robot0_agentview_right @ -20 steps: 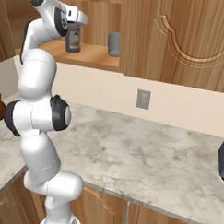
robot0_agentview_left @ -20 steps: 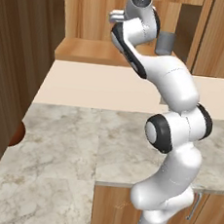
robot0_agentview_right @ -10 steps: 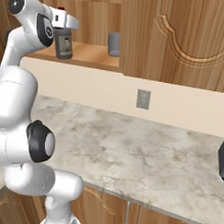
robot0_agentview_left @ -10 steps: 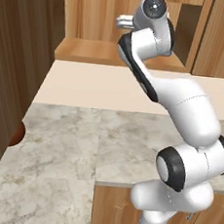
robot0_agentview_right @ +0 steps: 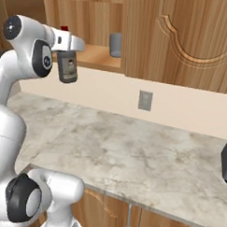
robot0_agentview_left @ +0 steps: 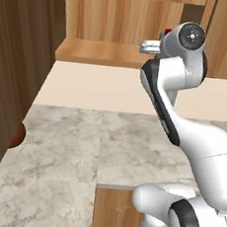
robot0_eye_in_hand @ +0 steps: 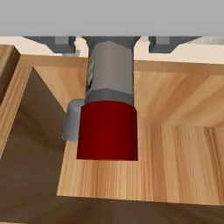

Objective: There is a bowl on the dining counter. Grab a lemon wedge from the fridge and place it in the bowl. Then get the liquor bottle and glass cup from the cabinet and place them next to the bowl.

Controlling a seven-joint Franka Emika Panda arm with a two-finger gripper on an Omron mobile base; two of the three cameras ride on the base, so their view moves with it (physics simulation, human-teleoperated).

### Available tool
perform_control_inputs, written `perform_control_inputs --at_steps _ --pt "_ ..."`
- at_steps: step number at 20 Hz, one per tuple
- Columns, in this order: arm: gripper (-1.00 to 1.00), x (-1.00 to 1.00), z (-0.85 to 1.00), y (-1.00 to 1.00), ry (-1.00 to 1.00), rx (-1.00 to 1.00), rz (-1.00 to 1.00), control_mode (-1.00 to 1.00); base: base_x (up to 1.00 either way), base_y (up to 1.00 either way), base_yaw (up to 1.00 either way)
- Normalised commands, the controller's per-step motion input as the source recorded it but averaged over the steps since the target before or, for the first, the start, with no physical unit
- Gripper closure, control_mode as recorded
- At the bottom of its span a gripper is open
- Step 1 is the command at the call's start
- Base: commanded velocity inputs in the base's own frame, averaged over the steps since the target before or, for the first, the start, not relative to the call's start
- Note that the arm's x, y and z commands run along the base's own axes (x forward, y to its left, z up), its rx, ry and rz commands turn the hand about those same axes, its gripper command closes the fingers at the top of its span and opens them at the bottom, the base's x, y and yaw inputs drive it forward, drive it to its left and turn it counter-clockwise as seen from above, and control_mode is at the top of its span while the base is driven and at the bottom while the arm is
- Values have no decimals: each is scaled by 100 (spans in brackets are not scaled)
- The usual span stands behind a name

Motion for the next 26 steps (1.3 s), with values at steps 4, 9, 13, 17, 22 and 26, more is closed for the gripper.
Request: perform_control_inputs --at_steps 4,9,13,17,22,26 --pt "100 -100 -65 -31 10 -9 0 -100 0 0 0" --pt "100 -100 -74 -6 28 -11 0 -100 0 0 0" --pt "100 -60 -56 0 24 -4 0 -100 0 0 0" --pt "100 0 -18 0 13 0 0 -100 0 0 0" --pt "100 -4 -3 0 2 0 0 100 -71 -8 -1" --pt "100 0 0 0 0 0 0 100 -100 -39 -8"
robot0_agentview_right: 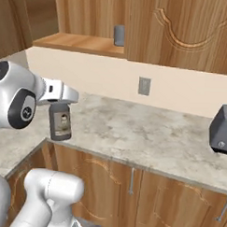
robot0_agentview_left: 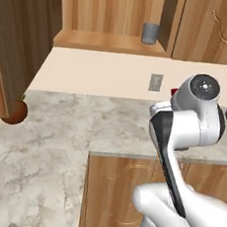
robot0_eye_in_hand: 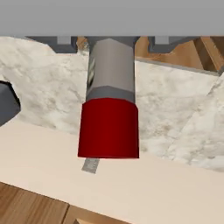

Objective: There is a bowl on the dining counter. Grab a lemon wedge from the fridge and place it in the bowl. Then get the liquor bottle and glass cup from the cabinet and place them next to the bowl.

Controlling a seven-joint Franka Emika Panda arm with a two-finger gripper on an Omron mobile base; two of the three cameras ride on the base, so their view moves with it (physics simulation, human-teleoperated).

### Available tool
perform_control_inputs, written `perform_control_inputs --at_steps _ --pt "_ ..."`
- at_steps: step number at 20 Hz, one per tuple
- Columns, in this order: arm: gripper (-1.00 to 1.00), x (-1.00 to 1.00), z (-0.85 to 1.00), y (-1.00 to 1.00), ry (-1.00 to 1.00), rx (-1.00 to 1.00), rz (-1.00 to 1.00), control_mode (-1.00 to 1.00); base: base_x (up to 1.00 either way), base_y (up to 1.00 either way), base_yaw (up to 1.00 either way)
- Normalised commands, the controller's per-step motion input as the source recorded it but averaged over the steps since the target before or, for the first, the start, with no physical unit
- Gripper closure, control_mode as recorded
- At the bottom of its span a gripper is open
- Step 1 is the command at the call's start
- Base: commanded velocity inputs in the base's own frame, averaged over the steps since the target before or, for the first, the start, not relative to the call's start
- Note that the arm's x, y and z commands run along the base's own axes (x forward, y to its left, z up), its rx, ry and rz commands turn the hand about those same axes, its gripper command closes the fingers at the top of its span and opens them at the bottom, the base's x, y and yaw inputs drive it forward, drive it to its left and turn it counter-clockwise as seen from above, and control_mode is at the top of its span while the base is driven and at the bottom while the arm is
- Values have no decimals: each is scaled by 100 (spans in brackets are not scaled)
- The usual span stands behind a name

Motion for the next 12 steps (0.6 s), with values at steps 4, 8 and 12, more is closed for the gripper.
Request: perform_control_inputs --at_steps 4,8,12 --pt "100 0 0 0 0 0 0 100 -100 -80 -24" --pt "100 0 0 0 0 0 0 100 -76 -87 -52" --pt "100 0 0 0 0 0 0 100 -21 -78 -69"
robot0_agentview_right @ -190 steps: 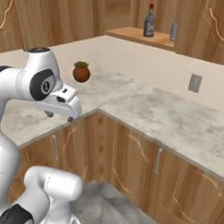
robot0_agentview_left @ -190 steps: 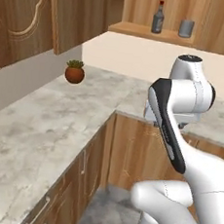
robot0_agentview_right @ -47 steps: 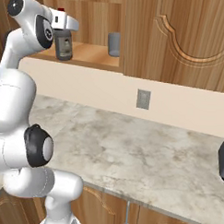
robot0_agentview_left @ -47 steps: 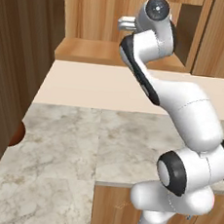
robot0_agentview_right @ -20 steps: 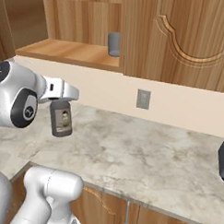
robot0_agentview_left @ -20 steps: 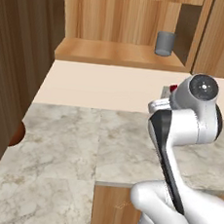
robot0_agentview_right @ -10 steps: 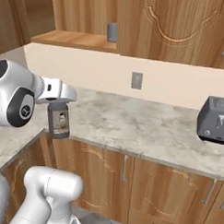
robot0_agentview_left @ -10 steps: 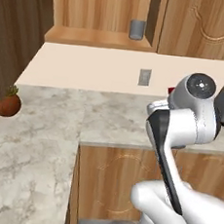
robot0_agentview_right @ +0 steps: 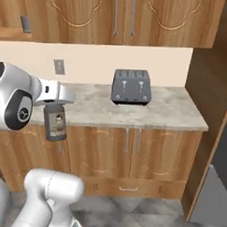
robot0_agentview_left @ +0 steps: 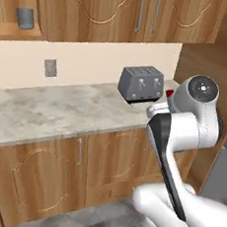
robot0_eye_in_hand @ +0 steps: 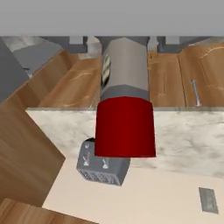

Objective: There is a bowl on the dining counter. Grab a lemon wedge from the fridge and place it in the bowl. Then get the liquor bottle and glass cup from the cabinet and place them next to the bowl.

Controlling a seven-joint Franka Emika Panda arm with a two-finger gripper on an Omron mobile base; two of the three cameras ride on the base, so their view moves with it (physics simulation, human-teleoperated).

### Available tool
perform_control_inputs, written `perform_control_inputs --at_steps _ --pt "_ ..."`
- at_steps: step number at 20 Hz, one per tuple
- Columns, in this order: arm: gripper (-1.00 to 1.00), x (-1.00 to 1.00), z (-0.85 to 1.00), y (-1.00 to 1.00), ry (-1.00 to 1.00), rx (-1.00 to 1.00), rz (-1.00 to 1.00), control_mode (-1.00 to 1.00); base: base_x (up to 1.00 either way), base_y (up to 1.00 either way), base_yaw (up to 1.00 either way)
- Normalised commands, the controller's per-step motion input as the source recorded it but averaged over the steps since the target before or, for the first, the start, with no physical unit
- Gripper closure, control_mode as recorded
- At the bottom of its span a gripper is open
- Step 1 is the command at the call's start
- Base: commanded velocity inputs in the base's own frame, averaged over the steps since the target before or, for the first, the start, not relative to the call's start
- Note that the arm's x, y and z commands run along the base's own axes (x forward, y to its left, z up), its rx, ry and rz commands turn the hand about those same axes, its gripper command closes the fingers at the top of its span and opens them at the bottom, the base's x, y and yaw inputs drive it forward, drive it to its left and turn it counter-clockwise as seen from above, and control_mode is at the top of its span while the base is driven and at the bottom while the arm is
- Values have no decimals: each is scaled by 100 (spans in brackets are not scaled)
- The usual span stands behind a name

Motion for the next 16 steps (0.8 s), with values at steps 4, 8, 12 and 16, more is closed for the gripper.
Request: perform_control_inputs --at_steps 4,8,12,16 --pt "100 0 0 0 0 0 0 100 -5 -75 -74" --pt "100 0 0 0 0 0 0 100 -10 -79 -72" --pt "100 0 0 0 0 0 0 100 -47 -79 -63" --pt "100 0 0 0 0 0 0 100 -36 -87 -62"
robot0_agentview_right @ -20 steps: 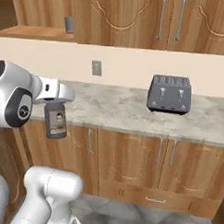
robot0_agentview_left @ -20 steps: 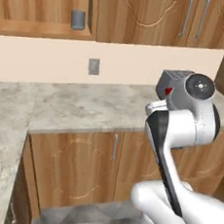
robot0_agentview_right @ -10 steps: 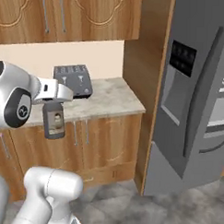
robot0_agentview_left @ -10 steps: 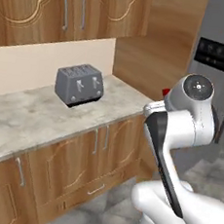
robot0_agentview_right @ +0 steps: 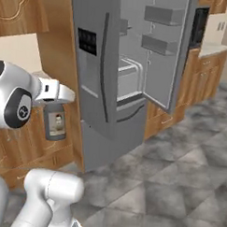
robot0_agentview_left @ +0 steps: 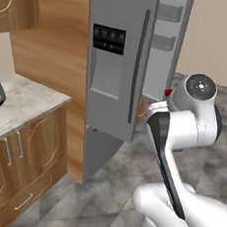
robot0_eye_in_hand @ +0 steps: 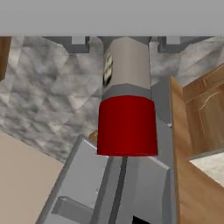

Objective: There is a bowl on the dining counter. Grab a lemon wedge from the fridge and place it in the bowl. Then get the liquor bottle and glass cup from the cabinet and place them next to the bowl.

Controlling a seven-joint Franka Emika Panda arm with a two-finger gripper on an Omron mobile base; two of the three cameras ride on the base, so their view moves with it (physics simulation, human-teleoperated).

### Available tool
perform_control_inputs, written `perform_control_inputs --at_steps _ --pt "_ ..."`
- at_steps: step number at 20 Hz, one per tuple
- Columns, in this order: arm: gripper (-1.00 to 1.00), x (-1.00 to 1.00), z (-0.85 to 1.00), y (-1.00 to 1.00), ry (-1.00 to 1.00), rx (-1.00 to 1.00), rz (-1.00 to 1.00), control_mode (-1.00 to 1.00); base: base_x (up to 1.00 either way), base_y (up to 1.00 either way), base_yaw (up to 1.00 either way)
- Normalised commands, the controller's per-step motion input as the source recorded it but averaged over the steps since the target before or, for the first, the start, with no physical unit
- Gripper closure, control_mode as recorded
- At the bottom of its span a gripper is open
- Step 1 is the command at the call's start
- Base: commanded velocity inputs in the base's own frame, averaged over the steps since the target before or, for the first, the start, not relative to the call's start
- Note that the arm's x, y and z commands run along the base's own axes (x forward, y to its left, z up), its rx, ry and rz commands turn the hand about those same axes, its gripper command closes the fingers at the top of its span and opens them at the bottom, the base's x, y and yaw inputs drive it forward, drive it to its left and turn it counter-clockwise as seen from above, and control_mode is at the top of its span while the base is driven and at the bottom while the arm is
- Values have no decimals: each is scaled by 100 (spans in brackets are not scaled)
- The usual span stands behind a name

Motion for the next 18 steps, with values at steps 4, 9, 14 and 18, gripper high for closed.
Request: perform_control_inputs --at_steps 4,9,14,18 --pt "100 0 0 0 0 0 0 100 -3 -81 -59" --pt "100 0 0 0 0 0 0 100 43 -53 -55" --pt "100 0 0 0 0 0 0 100 97 -3 -42" --pt "100 0 0 0 0 0 0 100 100 0 -34"
